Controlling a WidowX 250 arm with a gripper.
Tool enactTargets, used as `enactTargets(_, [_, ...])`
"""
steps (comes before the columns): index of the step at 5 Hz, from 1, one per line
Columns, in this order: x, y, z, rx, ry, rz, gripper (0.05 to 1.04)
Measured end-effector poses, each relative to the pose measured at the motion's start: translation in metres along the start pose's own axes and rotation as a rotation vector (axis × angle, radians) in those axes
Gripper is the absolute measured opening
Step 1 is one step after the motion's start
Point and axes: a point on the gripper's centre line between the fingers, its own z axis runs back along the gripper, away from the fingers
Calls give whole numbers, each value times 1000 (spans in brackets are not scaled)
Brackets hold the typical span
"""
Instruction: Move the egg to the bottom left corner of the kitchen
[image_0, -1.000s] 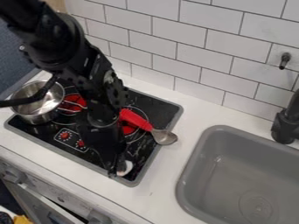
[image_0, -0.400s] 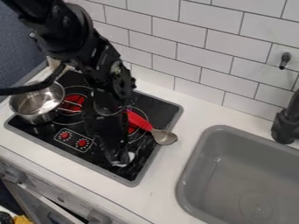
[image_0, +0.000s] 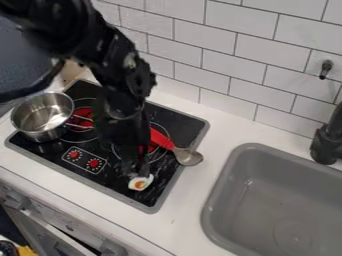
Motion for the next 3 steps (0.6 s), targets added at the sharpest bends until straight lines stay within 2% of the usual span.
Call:
enactTargets(2, [24,-27,50,-39,95,104,1001])
enactTargets(3, [23,-28,52,-44,100,99,1001])
